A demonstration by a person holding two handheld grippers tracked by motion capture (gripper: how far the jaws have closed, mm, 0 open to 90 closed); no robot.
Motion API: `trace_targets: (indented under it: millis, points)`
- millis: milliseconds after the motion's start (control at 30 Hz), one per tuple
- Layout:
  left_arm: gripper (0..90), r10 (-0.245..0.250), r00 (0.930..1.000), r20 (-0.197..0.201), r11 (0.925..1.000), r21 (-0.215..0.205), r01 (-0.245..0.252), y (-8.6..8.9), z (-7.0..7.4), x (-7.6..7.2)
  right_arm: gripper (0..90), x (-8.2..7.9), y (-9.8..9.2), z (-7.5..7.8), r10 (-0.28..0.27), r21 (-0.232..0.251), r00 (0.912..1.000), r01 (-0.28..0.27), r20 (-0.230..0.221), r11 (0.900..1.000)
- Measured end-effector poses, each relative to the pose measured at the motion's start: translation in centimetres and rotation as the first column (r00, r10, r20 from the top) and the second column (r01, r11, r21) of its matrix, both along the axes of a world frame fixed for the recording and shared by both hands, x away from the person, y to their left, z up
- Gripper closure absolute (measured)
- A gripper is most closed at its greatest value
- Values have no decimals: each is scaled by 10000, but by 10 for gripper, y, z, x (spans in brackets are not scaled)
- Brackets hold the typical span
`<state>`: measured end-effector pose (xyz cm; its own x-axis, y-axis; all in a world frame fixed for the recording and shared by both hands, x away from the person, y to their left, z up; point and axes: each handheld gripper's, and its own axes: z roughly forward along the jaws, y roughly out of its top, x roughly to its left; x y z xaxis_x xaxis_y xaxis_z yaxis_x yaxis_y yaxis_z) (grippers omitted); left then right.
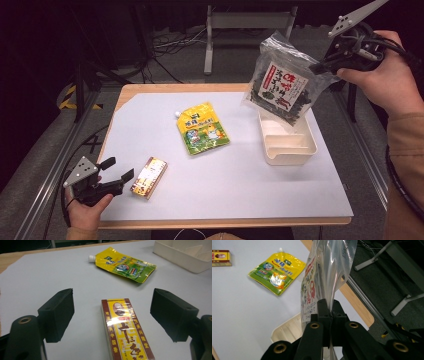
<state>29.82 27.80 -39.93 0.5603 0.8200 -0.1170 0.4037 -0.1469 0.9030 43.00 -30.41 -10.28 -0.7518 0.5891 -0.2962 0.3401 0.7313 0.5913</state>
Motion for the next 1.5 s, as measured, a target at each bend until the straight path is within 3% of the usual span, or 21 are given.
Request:
trace_targets:
  millis: [100, 900, 1500]
  points:
    - [199, -6, 10000, 1, 10000, -16, 6, 0, 0, 0, 888, 3, -3, -3, -147, -32, 9998, 148, 159, 9999]
    - [200, -24, 10000, -61, 10000, 36, 24, -1, -1, 2, 887, 30, -30, -39, -1144, -149, 9934, 1145, 98, 9933]
    - [203, -38, 10000, -25, 10000, 30, 38, -2, -1, 2, 885, 41, -28, -59, -1437, -985, 9896, 1425, -60, 9849]
